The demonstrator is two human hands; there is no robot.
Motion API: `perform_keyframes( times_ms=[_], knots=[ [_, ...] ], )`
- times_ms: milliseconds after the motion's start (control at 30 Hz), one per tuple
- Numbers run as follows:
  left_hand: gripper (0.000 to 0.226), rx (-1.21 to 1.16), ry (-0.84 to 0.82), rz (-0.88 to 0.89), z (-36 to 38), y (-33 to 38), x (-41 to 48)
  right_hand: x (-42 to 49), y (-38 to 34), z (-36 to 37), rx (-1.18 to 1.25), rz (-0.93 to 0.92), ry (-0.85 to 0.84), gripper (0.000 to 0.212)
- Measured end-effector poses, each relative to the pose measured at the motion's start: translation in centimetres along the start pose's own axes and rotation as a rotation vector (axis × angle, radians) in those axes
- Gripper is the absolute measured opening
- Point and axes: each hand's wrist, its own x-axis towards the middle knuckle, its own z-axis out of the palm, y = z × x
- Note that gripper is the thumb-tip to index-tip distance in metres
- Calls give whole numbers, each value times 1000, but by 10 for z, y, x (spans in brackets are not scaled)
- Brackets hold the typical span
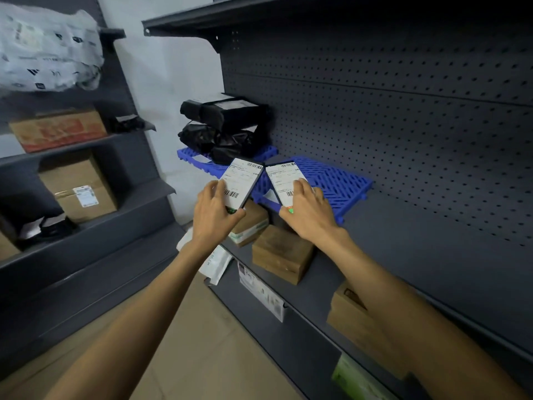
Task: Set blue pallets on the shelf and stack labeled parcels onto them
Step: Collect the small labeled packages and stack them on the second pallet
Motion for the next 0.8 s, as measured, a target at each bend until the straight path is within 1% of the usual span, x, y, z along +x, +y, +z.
perform_keyframes(
  times_ms=[133,267,400,633,800],
  knots=[
    [75,-29,-32,25,31,1,54,50,18,11,-18,45,3,71],
    [71,-46,-84,69,61,7,115,100,40,17,-3,115,6,69],
    [75,-50,-157,121,94,16,164,131,64,24,-31,189,-5,68],
    [77,-68,-334,220,143,23,210,146,88,46,-70,348,-34,65],
    [76,-93,-447,314,165,20,229,143,84,61,-71,477,-36,64]
  ],
)
